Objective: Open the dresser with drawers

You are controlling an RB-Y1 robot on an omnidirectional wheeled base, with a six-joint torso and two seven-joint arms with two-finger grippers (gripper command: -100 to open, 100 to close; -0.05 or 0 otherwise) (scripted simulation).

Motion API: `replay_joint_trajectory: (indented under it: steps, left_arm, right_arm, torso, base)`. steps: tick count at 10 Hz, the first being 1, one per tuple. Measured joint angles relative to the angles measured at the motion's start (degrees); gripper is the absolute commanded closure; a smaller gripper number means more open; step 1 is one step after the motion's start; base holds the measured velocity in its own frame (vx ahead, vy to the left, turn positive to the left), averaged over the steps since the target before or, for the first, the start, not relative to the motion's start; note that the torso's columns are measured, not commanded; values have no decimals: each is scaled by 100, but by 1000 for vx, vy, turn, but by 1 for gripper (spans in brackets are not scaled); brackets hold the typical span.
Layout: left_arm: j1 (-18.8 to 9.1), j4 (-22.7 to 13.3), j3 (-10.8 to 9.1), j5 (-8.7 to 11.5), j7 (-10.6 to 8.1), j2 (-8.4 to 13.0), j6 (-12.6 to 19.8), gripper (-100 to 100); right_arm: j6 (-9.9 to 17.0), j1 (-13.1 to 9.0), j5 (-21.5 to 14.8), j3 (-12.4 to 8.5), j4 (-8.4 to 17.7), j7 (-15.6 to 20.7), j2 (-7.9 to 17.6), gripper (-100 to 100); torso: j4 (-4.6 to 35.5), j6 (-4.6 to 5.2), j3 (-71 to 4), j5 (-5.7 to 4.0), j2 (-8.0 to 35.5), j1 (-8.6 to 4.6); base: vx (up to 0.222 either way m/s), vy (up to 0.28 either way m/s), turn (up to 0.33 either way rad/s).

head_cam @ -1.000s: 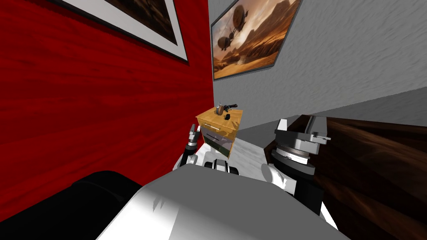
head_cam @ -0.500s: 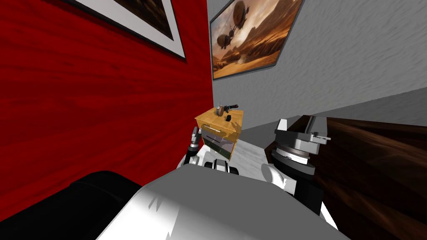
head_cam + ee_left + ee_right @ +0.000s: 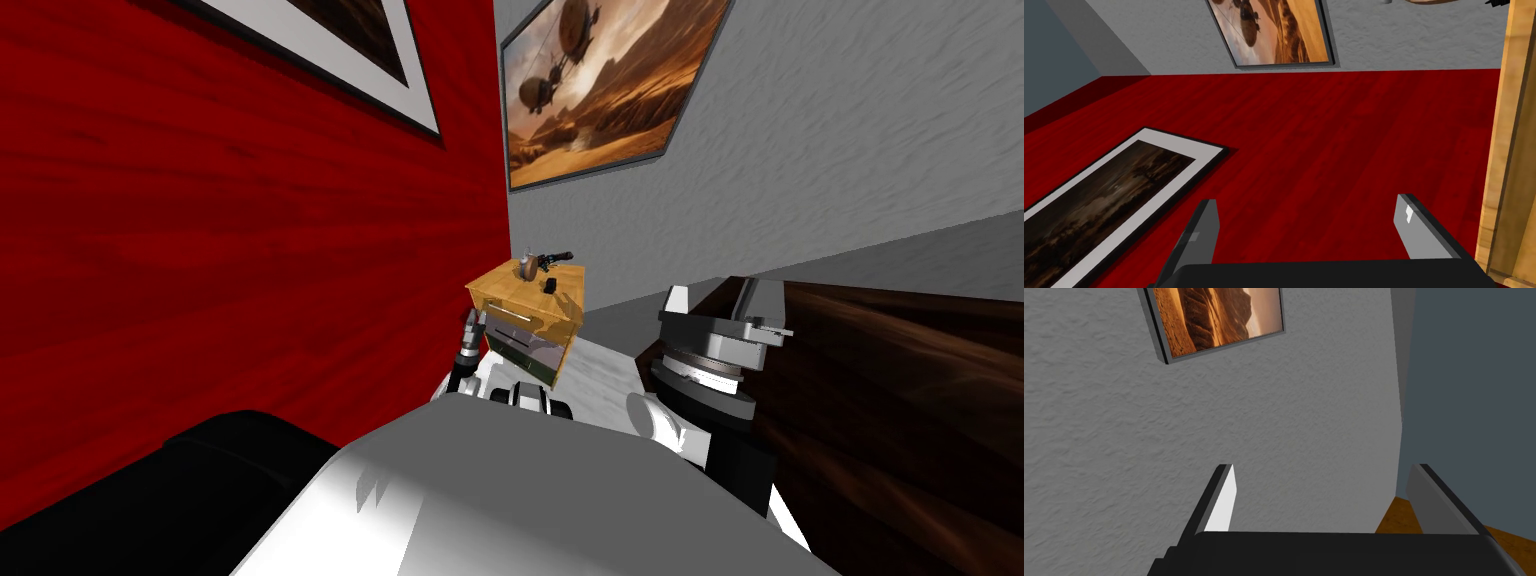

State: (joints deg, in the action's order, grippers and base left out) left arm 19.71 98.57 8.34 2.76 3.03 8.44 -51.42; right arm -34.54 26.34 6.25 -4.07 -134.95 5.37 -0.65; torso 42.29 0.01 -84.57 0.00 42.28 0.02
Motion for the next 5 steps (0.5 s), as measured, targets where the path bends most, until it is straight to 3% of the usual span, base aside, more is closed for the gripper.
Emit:
replay_joint_trajectory:
  steps: [5]
  left_arm:
    - [-208,-862,101,-14,137,-60,-520,-100]
  right_arm:
    - [0,0,0,0,0,0,0,0]
  torso:
    - [0,0,0,-1,1,-3]
  base:
    - [70,58,-50]
